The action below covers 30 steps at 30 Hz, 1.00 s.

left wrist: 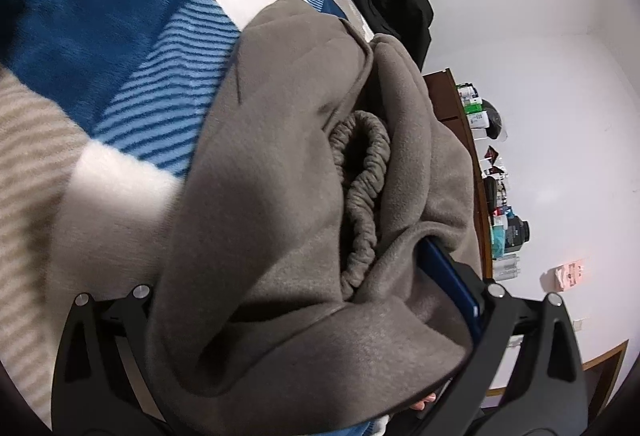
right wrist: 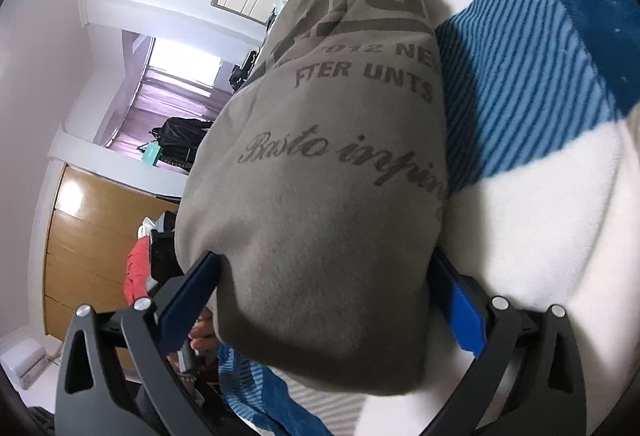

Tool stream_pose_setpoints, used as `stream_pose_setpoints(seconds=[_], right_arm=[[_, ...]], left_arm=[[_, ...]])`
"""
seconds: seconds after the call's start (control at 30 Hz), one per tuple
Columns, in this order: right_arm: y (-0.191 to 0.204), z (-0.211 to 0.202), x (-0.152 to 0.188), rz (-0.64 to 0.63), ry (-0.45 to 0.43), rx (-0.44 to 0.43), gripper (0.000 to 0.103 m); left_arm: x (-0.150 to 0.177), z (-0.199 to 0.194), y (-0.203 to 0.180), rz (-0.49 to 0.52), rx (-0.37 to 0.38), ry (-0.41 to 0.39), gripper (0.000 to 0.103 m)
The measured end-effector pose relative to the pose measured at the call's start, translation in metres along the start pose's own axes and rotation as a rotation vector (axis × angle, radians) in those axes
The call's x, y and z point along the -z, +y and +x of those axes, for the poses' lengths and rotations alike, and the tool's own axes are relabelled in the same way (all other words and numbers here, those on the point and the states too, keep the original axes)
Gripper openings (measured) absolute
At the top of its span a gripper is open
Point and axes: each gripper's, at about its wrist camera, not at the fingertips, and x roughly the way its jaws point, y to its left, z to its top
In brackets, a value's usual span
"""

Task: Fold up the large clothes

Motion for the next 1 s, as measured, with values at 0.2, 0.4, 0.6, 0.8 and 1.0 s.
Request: stream_pose_setpoints(seconds=[0.2,0.4,0.6,0.8,1.0], right_arm=[[-0.006,0.018,-0.021,0.027,0.054,0.003,0.1],[-0.004,0.024,-0.027,0.035,0.078,0.025,0.1],[0.022,0.013,-0.024,-0.01,0.05,0.037,0.077],[0.065,-0.002,-0.021,-0.094,0.037,0.05,0.056],[0.091,-0.024,-0.002,-0.108,0.019,0.034,0.053]], left_arm=[[0.003,0.012,-0.005,-0.013,0.036,0.011,0.097],[0.004,0.023,-0.008,-0.01,0.023,0.02,0.097],[0.007,0.025,-0.014,-0.003,0.066,0.027,0.088],[0.013,0.006,-0.025,0.042,0.078,-0.015,0.06],[0.038,-0.019,-0.045,0.105,0.067,-0.062,0.055]])
